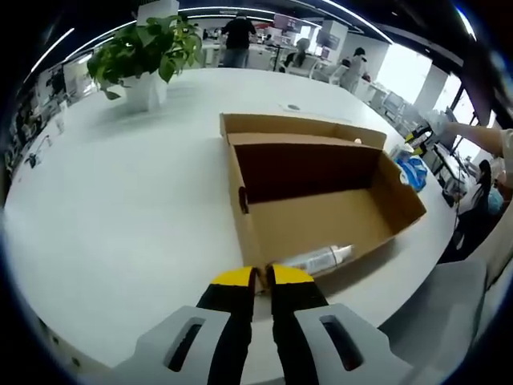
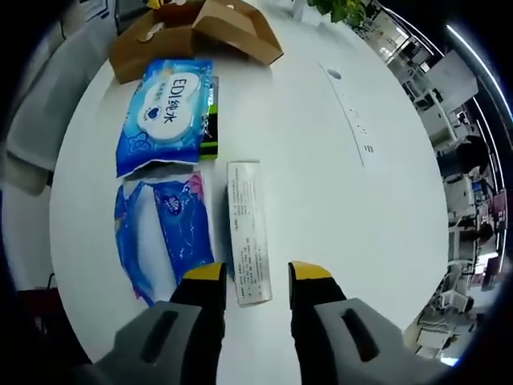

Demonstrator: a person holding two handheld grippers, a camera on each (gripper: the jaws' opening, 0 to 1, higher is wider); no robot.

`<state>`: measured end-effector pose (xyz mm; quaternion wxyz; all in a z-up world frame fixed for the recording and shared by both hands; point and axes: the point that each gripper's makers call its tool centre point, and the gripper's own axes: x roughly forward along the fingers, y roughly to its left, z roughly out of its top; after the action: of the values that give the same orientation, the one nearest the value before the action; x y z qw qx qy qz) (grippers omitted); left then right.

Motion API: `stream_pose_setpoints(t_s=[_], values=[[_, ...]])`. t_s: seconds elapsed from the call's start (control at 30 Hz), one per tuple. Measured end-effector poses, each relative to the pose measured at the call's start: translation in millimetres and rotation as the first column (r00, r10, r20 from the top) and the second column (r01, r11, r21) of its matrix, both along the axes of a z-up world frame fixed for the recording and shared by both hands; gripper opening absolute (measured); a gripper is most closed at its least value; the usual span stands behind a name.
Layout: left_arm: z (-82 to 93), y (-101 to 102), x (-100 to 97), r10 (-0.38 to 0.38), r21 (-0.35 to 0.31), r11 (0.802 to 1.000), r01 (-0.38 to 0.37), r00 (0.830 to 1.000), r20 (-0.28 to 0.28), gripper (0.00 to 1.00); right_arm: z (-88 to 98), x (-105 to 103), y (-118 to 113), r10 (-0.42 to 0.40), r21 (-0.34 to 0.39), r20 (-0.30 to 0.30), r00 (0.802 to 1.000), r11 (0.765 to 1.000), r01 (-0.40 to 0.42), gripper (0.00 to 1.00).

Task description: Operate the shoe box by opening the lid, removing the specified soft item, and placing it in the target area until the item is outside and the box remains undamaged.

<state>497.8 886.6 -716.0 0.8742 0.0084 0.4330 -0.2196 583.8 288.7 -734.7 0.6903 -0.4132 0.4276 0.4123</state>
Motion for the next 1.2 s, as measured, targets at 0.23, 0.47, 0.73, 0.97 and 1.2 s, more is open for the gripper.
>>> stream_pose_setpoints(t_s=[0.23,0.47,0.73,0.97,1.2], values=[[7.2,-2,6.2,-0.052,0.039,0.998,0.05,0.997,0.057,0.07,22.6,-5,19,-0.165,0.142,0.045,0.985,0.977,0.157,0.44],[17.2,-10,9.8,-0.135,0.068,0.989,0.129,0.987,0.091,0.13,45.9,-17,32,-0.244,0.223,0.066,0.968,0.949,0.224,0.53],[23.5,-16,9.2,-0.255,0.118,0.963,0.244,0.963,0.084,0.21,62.6,-39,47,-0.312,0.291,0.065,0.948,0.914,0.282,0.64],[31.2,-28,11.6,-0.386,0.151,0.916,0.373,0.92,0.07,0.26,71.8,-62,61,-0.369,0.328,0.056,0.928,0.885,0.332,0.74],[33.8,-44,16.4,-0.517,0.166,0.847,0.505,0.855,0.037,0.3,77.6,-86,76,-0.421,0.367,0.056,0.905,0.852,0.373,0.88]])
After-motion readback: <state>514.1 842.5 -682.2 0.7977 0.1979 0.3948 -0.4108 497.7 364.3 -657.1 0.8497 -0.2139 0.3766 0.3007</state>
